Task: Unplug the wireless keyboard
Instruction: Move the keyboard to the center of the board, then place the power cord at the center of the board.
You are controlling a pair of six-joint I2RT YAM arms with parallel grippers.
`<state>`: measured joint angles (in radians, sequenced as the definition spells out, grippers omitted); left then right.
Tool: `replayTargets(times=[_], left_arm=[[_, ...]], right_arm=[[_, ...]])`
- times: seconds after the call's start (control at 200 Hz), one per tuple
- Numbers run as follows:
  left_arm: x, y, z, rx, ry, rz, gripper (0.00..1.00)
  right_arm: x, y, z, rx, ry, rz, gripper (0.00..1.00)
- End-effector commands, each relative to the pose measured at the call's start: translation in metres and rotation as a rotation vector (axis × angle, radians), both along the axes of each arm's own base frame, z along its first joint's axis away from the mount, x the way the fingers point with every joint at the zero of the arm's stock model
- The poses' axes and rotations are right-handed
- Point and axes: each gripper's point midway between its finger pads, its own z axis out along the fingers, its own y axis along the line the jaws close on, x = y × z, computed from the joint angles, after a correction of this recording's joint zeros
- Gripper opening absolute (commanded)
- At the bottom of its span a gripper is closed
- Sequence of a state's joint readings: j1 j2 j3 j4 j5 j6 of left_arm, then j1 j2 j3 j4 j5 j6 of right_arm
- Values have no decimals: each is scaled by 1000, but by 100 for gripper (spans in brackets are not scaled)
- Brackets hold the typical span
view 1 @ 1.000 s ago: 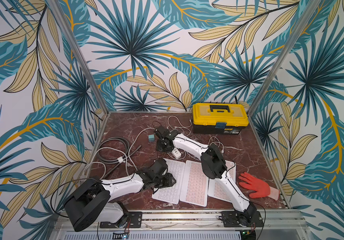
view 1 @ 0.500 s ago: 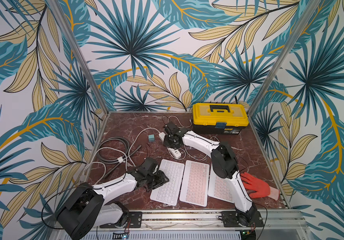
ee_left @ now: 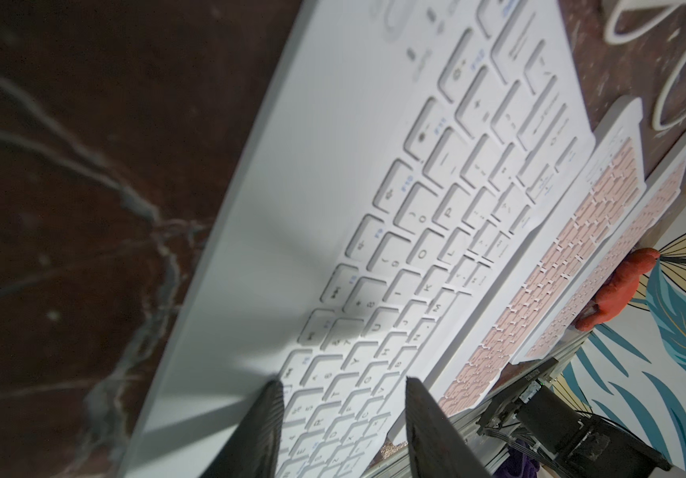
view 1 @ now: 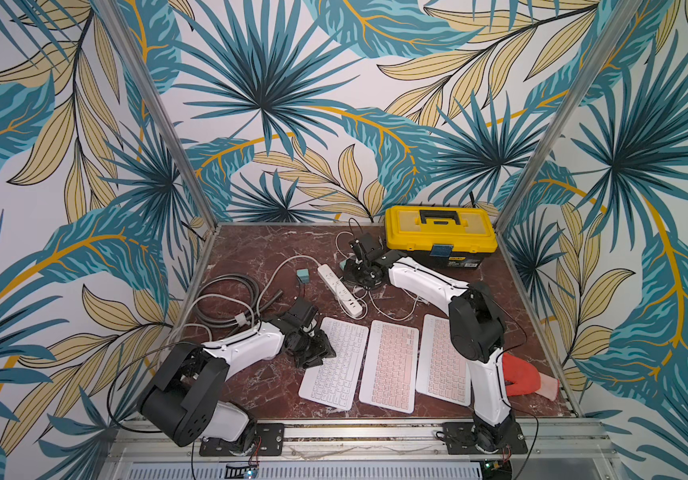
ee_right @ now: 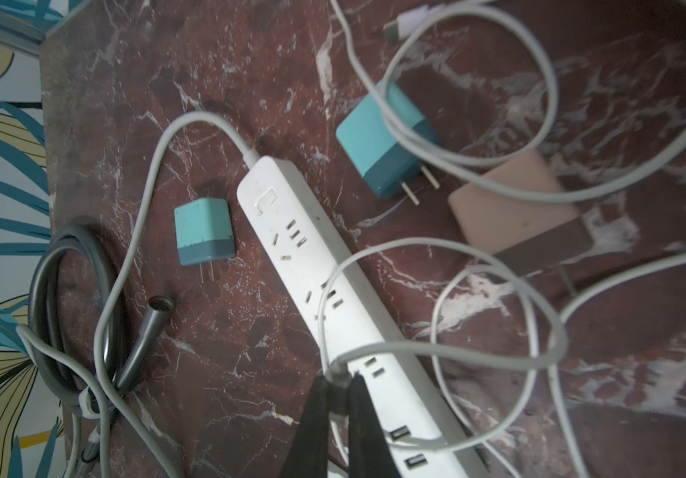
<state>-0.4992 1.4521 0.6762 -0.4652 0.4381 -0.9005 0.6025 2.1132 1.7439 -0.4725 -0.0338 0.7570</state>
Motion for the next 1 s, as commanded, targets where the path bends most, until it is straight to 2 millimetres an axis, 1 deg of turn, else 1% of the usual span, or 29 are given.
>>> replayTargets(times=[0.0,0.075,0.16,0.255,0.31,0.406,0.446,0.611,0.651,0.811,0.936,0.996], left_arm=[[2,64,-34,297,8,46,52],[20,66,-22,285,-45,72,53],[40,72,-6,278,-107,101,53],[59,79,9,255,-158,121,54],[68,80,18,237,-182,130,54],[82,78,36,211,-235,141,54],[88,76,44,202,-257,143,54],[109,72,72,177,-340,138,54],[113,73,77,175,-357,138,55],[129,86,86,191,-398,140,56],[143,95,98,230,-454,136,59],[150,98,104,250,-476,132,61]], right_arm=[[2,-18,10,-44,-37,3,8],[-3,-23,7,-72,-29,12,10],[-9,-28,-4,-104,-8,30,13],[-16,-33,-17,-130,40,41,21],[-19,-35,-18,-124,48,45,25],[-19,-38,-12,-89,35,31,28],[-19,-39,-8,-72,31,23,32],[-24,-43,-3,-32,51,14,42],[-25,-44,-1,-24,48,13,42],[-28,-54,12,17,28,0,43],[-30,-65,26,51,11,-10,49],[-31,-71,34,62,-3,-13,49]])
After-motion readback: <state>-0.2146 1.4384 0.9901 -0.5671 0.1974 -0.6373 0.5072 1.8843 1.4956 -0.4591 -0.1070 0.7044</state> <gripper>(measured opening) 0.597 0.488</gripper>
